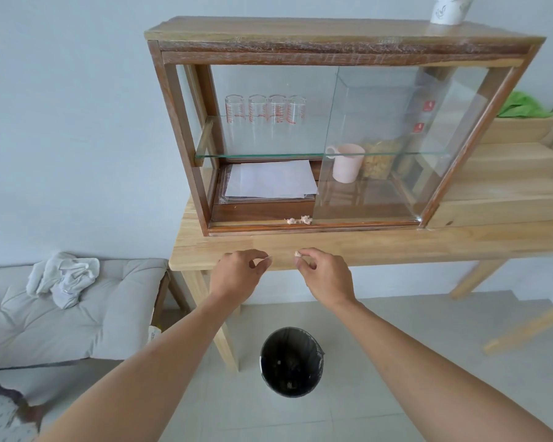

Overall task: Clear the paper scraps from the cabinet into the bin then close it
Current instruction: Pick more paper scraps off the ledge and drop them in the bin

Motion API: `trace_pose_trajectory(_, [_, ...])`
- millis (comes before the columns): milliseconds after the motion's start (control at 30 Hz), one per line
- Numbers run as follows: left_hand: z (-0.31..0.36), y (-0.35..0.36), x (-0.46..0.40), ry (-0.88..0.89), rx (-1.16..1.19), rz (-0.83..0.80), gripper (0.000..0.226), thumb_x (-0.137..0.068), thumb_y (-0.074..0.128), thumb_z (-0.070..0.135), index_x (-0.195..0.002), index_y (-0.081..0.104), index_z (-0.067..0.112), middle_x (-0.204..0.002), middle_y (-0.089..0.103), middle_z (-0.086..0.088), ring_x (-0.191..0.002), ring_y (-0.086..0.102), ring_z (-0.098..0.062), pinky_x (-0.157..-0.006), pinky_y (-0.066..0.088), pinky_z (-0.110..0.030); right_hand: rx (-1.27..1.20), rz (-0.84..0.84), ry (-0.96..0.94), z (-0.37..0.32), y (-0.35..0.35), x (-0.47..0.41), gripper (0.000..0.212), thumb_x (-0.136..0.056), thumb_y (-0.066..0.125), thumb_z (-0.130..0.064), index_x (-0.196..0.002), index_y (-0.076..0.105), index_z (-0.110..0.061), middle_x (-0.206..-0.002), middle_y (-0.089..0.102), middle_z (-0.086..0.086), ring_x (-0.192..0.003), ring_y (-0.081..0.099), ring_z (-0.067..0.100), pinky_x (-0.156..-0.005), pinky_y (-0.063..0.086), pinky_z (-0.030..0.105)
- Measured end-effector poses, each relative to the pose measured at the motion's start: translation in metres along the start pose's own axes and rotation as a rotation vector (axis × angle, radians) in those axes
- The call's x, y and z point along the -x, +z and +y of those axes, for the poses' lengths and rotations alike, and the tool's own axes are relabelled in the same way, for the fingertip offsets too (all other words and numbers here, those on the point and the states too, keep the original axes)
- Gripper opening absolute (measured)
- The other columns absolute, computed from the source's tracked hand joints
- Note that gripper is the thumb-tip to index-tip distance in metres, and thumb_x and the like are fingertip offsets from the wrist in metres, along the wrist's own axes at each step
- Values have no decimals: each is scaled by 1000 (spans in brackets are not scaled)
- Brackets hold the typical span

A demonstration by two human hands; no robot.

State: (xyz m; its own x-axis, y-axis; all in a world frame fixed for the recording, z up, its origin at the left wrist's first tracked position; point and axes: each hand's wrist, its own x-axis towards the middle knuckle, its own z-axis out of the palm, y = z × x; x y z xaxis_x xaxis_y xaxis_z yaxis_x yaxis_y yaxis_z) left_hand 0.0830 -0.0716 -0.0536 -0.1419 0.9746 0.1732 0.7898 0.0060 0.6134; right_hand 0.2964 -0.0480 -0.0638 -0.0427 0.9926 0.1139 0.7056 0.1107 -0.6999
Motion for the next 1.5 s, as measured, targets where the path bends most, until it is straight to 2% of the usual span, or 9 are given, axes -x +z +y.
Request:
trace_pose_trajectory(100, [-2, 13, 20, 4, -16, -40, 28, -95, 63, 60, -110, 79, 43, -73, 64, 18, -74, 61, -12, -56, 41, -24, 6, -26, 32, 18, 1, 23, 27, -101, 64, -47, -119, 78, -33, -58, 56, -12, -65, 59, 15, -67, 48, 32])
trace_pose_trajectory(267, [-15, 44, 43, -43, -22, -155, 35, -95, 56, 67, -114, 77, 46, -77, 65, 19, -77, 64, -14, -63, 54, -30, 33, -69, 108, 56, 9, 53, 27, -99, 64, -48, -118, 77, -34, -66, 61, -13, -70, 64, 13, -64, 43, 29])
trace_pose_trajectory(467, [-35, 90, 56, -116, -43, -258, 27, -96, 59, 60, -111, 77, 46, -78, 64, 18, -88, 67, -20, -75, 56, -35, 53, -117, 206, 103, 33, 73, 23, -99, 65, -48, -113, 78, -36, -64, 61, -17, -64, 60, -3, -57, 37, 18])
trace_pose_trajectory(733, [-72, 155, 54, -192, -78, -353, 22, -95, 61, 56, -108, 77, 48, -78, 63, 18, -86, 66, -20, -78, 54, -35, 115, -259, 300, 155, 75, 67, 26, -98, 63, -50, -114, 78, -36, -75, 65, -17, -83, 70, 16, -70, 48, 30])
trace_pose_trajectory(933, [-101, 208, 49, -244, -105, -389, 22, -95, 59, 56, -104, 78, 47, -81, 64, 16, -88, 66, -23, -71, 51, -34, 184, -351, 330, 192, 116, 50, 23, -98, 63, -50, -108, 78, -36, -69, 66, -15, -78, 69, 18, -65, 44, 29])
trace_pose_trajectory(1033, [-119, 239, 47, -266, -127, -408, 21, -96, 59, 56, -102, 78, 47, -78, 65, 18, -85, 64, -21, -68, 46, -32, 220, -392, 335, 215, 142, 42, 23, -97, 63, -50, -104, 78, -35, -78, 74, -11, -81, 71, 20, -72, 53, 32])
trace_pose_trajectory(1233, [-160, 299, 53, -310, -172, -478, 21, -97, 57, 52, -102, 76, 47, -88, 73, 12, -85, 67, -22, -69, 53, -34, 278, -463, 332, 267, 193, 37, 25, -98, 61, -50, -106, 78, -34, -89, 78, -7, -88, 72, 23, -79, 58, 36])
trace_pose_trajectory(1367, [-178, 323, 54, -317, -170, -499, 26, -97, 59, 52, -119, 72, 49, -94, 74, 9, -92, 69, -25, -72, 53, -35, 284, -480, 341, 289, 211, 33, 27, -98, 60, -51, -110, 77, -34, -93, 78, -6, -92, 73, 25, -82, 58, 38])
trace_pose_trajectory(1500, [-181, 321, 56, -320, -166, -511, 42, -95, 62, 51, -137, 63, 43, -101, 74, 6, -98, 68, -24, -79, 56, -37, 300, -492, 336, 292, 209, 32, 46, -98, 61, -56, -137, 67, -33, -113, 80, -3, -110, 72, 27, -93, 56, 40])
